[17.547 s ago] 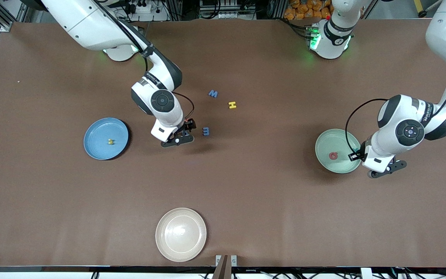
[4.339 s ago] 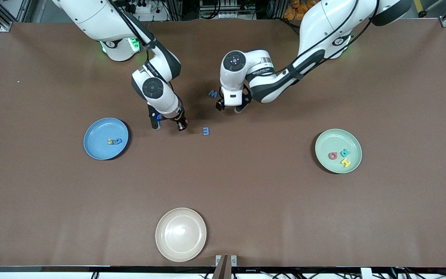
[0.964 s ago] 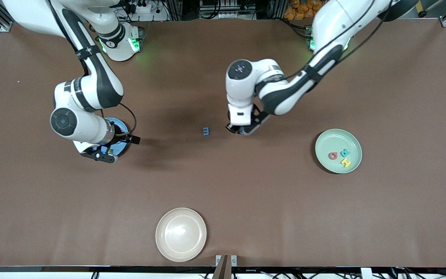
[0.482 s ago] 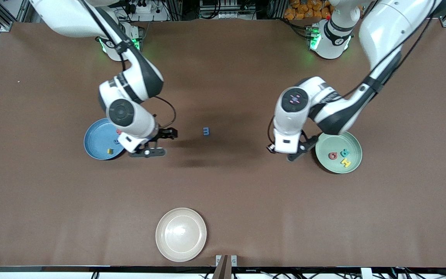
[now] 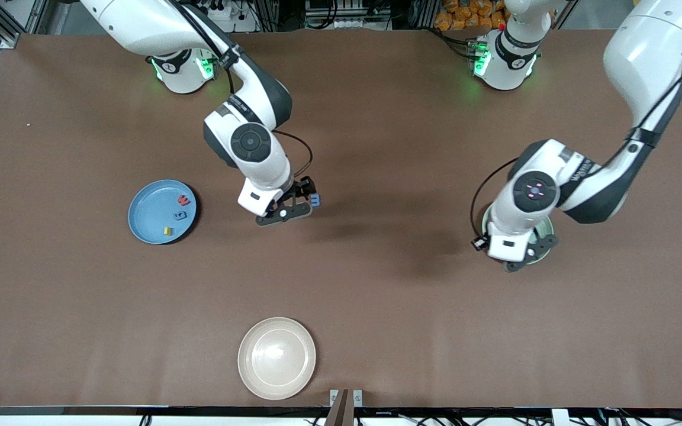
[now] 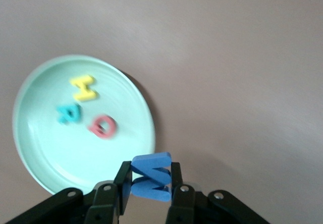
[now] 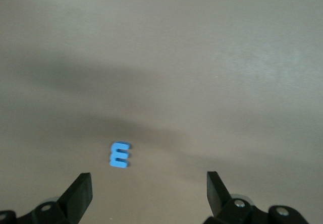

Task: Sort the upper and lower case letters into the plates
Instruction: 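Carry the w to the green plate while the right gripper reaches the e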

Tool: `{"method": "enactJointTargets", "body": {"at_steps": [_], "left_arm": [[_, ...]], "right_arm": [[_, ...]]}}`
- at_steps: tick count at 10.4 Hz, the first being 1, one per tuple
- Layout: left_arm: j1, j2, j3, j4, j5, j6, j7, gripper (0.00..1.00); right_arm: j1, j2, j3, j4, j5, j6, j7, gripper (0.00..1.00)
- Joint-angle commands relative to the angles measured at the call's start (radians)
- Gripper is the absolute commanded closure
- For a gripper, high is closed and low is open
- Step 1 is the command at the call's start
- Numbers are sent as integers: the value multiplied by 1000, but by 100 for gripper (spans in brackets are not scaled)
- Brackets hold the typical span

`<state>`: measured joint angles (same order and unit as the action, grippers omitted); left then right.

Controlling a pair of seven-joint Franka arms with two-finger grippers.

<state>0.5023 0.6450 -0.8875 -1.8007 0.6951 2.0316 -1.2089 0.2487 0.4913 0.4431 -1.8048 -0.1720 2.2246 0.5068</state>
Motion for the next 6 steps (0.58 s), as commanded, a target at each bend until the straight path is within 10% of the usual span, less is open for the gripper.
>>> {"method": "enactJointTargets", "body": {"at_steps": [1, 4, 5, 6], "left_arm": [[89, -18, -16, -49, -25, -16, 87, 100], [165, -18, -16, -104, -25, -16, 118, 100], [170, -19, -16, -108, -25, -16, 121, 76], [168, -21, -18, -106, -25, -17, 124, 25]], "right_arm": [[21, 67, 12, 2, -69, 81, 120, 0], [29, 121, 14, -14, -93, 139, 194, 0], [33, 121, 14, -63, -93, 223, 225, 0], [35, 128, 14, -106, -95, 313, 258, 0]]}}
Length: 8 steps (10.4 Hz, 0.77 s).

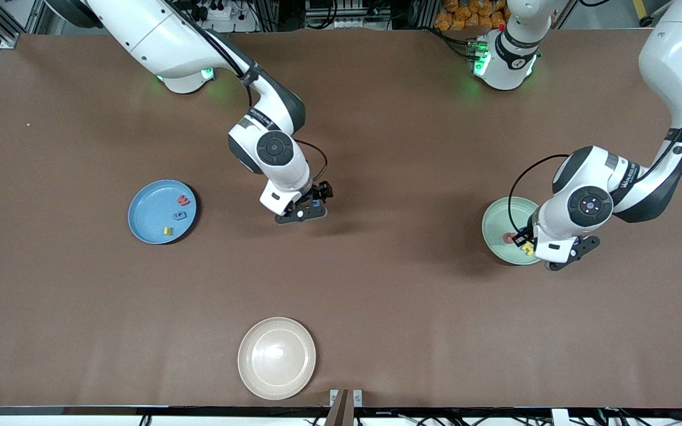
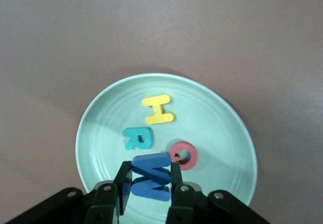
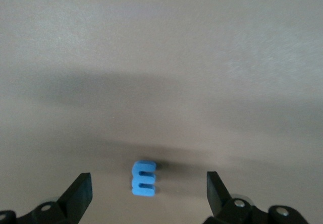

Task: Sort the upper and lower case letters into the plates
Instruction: 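Carry the w to the green plate while the right gripper reaches the e, then release the w on the green plate while the right gripper grasps the e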

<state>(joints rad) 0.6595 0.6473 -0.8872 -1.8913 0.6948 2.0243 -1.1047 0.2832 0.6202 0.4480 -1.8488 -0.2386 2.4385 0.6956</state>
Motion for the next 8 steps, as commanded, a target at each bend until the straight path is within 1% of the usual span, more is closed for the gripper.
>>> {"method": "enactJointTargets", "body": {"at_steps": [1, 2, 3, 5, 6, 7, 8], "left_arm": [[9, -28, -24, -8, -23, -15, 28, 0], [11, -40, -59, -2, -23, -30, 46, 0], [8, -52, -82, 26, -24, -59, 54, 0], [5, -55, -177, 130, -23, -139, 55, 0], [2, -46, -214, 194, -26, -169, 57, 0], [0, -48, -251, 240, -27, -199, 89, 0], [3, -55, -271, 274, -31, -219, 147, 0]], "right_arm": [[5, 3, 9, -67, -28, 112, 79, 0], [7, 4, 9, -69, -28, 113, 81, 0], [10, 16, 9, -72, -28, 113, 103, 0], [24, 27, 9, -69, -28, 116, 133, 0], [24, 29, 9, -69, -28, 116, 134, 0], [25, 38, 9, -69, -31, 120, 134, 0], [27, 45, 9, -67, -37, 125, 134, 0]]}}
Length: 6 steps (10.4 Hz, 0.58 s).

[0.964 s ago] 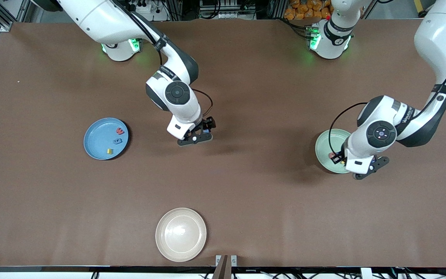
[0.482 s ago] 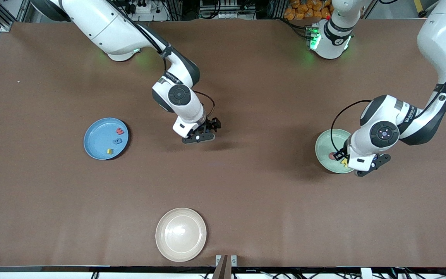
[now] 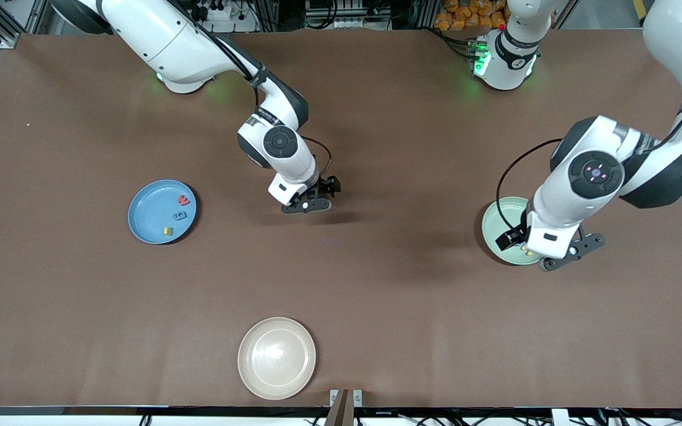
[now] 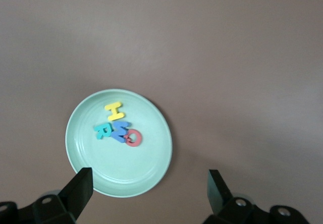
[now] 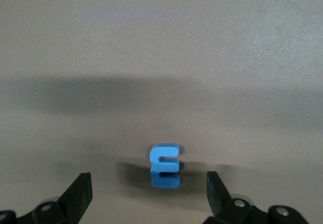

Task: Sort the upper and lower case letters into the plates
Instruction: 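Release the w on the green plate while the right gripper grasps the e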

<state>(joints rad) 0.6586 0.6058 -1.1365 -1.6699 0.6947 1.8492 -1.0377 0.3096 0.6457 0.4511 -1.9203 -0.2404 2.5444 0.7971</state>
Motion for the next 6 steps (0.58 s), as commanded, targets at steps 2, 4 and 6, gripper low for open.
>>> {"method": "enactJointTargets", "body": {"at_steps": [2, 4, 6], "left_arm": [[13, -15, -49, 132, -47, -100, 193, 0], [-6, -52, 7, 180, -130, -107, 321, 0], [-125, -163, 215, 220, -313, -110, 416, 0]], "right_arm": [[-3, 29, 6, 7, -69, 20, 33, 0], [-3, 34, 6, 9, -73, 16, 39, 0], [-4, 34, 6, 9, -73, 16, 48, 3]]}}
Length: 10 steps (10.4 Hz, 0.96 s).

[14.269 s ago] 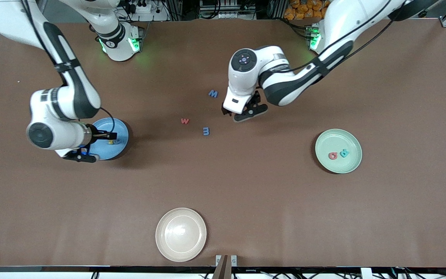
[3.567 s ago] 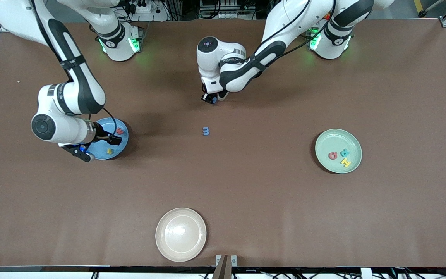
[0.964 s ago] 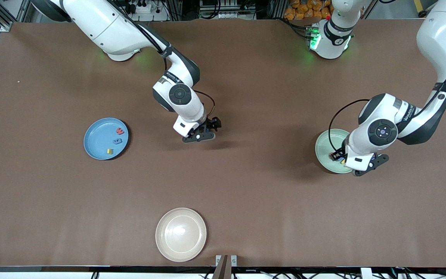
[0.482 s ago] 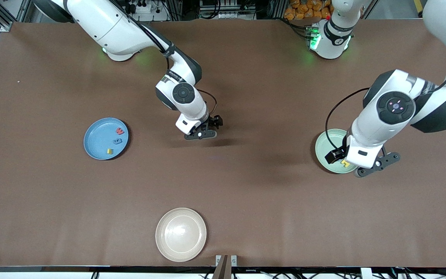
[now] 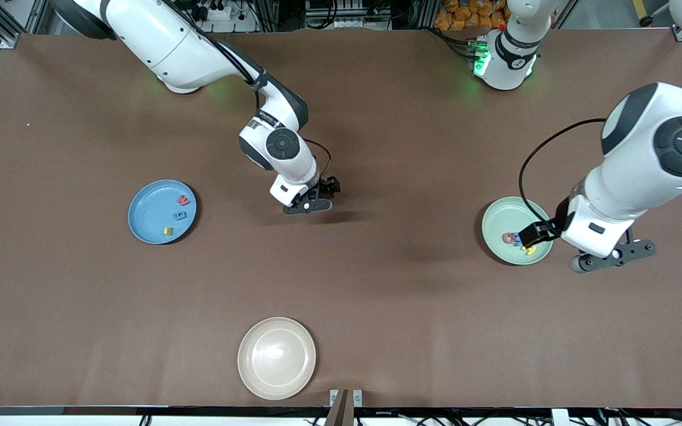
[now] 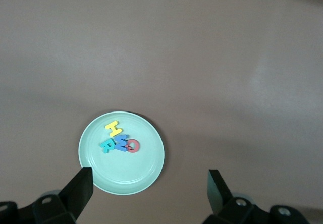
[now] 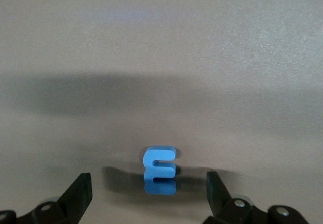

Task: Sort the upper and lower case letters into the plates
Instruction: 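Release the w on the green plate while the right gripper grasps the e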

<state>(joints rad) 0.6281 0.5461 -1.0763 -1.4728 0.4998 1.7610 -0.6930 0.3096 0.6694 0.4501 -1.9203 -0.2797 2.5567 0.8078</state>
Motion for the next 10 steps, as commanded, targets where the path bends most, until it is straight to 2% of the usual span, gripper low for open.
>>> {"method": "enactJointTargets", "body": {"at_steps": [1, 3, 5, 7, 10], "left_arm": [[-179, -165, 308, 31, -236, -22, 152, 0], [-344, -253, 589, 29, -381, -23, 329, 0], [-470, -300, 772, 29, -428, -63, 411, 0], [-572, -351, 895, 29, -431, -103, 423, 0], [-622, -406, 1019, 12, -501, -159, 559, 0]], "right_arm": [[-4, 12, 7, 9, -33, 3, 40, 3], [-3, 16, 5, 9, -35, 3, 40, 9], [-4, 21, 5, 10, -35, 4, 39, 21], [-6, 21, 5, 10, -39, 4, 39, 28], [-9, 21, 5, 9, -39, 0, 39, 58]]}}
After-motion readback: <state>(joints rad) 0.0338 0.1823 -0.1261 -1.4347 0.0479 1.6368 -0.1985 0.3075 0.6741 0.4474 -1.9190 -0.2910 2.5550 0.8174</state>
